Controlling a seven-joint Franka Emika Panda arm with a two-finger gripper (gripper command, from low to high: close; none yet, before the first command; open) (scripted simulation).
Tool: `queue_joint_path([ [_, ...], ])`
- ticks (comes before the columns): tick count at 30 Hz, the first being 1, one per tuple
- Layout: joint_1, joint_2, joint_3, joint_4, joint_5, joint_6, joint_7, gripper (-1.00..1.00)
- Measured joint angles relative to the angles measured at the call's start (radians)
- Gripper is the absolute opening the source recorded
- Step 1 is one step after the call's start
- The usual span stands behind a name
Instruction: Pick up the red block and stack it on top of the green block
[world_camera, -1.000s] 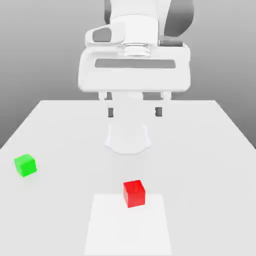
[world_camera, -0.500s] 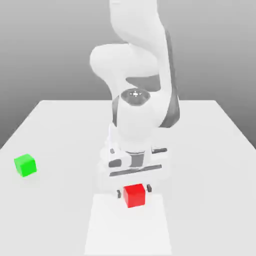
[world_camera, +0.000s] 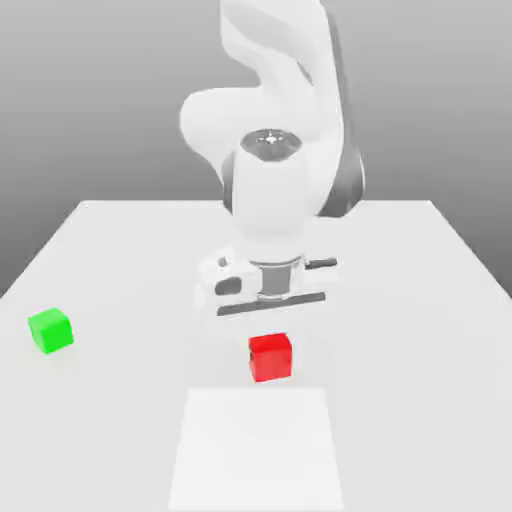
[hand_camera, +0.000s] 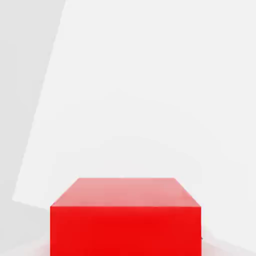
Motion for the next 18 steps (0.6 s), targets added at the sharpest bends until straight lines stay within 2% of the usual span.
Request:
queue_joint_path([
  [18,-0.516,-0.004,-0.305,0.129,-0.075,-0.122,0.705,-1.0],
])
